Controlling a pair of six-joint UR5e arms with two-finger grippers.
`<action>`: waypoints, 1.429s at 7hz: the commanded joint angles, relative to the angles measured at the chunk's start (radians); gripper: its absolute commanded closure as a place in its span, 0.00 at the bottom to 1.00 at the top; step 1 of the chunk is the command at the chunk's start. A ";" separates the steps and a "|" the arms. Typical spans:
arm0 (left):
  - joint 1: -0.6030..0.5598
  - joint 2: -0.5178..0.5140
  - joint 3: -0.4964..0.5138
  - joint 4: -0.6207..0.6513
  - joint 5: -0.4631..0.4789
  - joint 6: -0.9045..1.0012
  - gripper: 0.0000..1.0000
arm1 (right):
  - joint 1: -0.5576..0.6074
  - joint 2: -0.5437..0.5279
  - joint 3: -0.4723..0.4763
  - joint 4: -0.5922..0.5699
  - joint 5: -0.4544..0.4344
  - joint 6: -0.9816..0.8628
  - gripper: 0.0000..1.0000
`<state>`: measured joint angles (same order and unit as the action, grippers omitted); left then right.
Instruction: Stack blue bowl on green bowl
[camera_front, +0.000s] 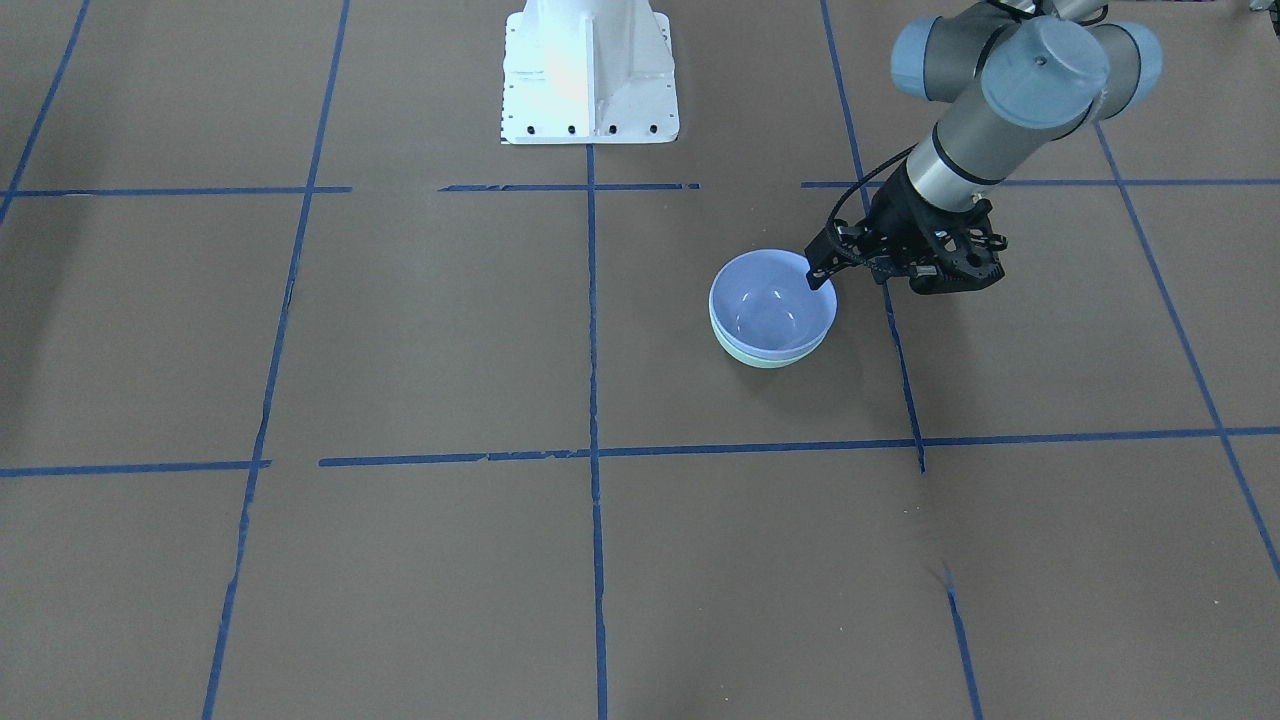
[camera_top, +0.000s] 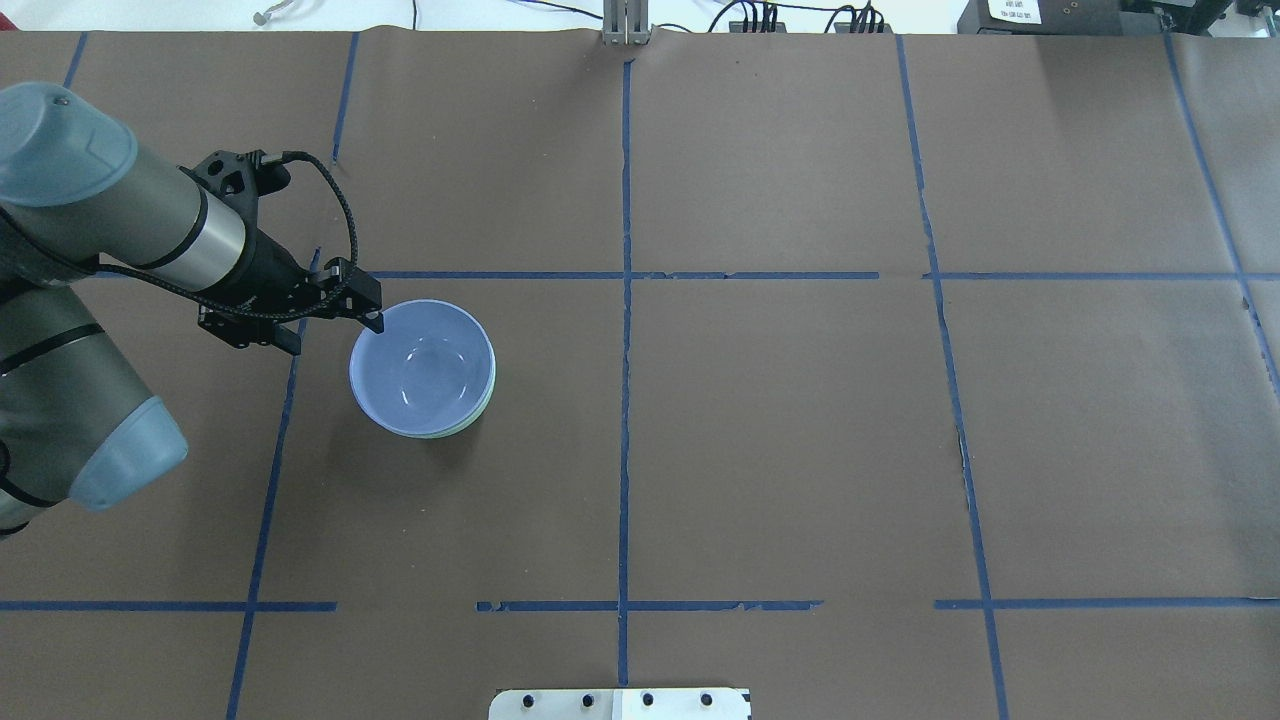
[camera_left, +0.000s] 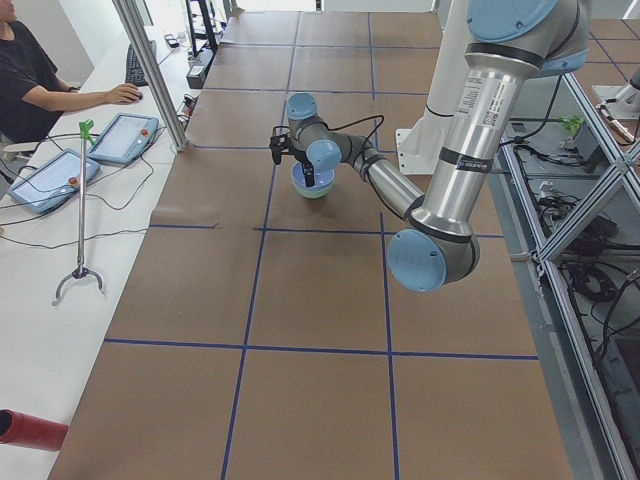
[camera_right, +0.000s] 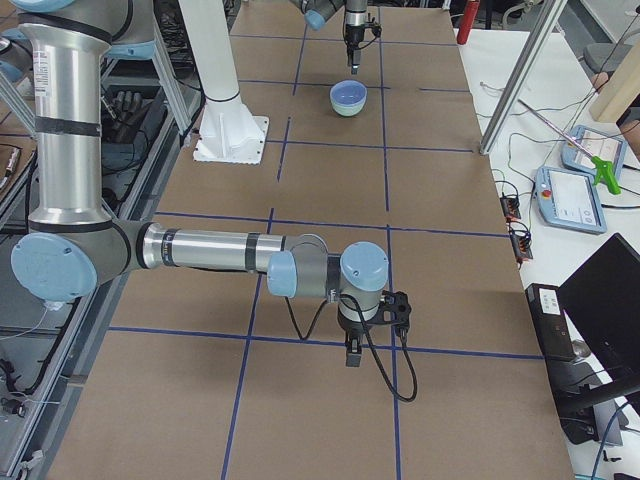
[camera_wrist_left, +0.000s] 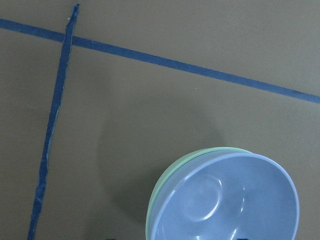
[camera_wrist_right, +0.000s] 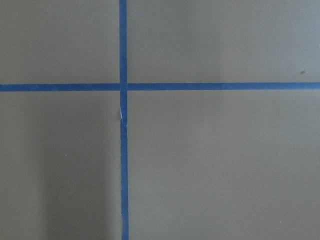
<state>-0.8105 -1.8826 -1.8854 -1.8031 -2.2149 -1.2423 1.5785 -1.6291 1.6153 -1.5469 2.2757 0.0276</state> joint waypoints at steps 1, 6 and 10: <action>-0.072 0.005 -0.041 0.014 -0.003 0.143 0.00 | 0.000 0.000 0.000 -0.001 0.001 0.000 0.00; -0.453 0.077 -0.001 0.197 -0.008 0.978 0.00 | 0.000 0.000 0.000 -0.001 -0.001 0.000 0.00; -0.754 0.299 0.205 0.194 -0.043 1.354 0.00 | 0.000 0.000 0.000 0.001 0.001 0.000 0.00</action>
<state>-1.4825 -1.6183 -1.7762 -1.6112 -2.2561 -0.0039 1.5785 -1.6291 1.6153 -1.5467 2.2759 0.0276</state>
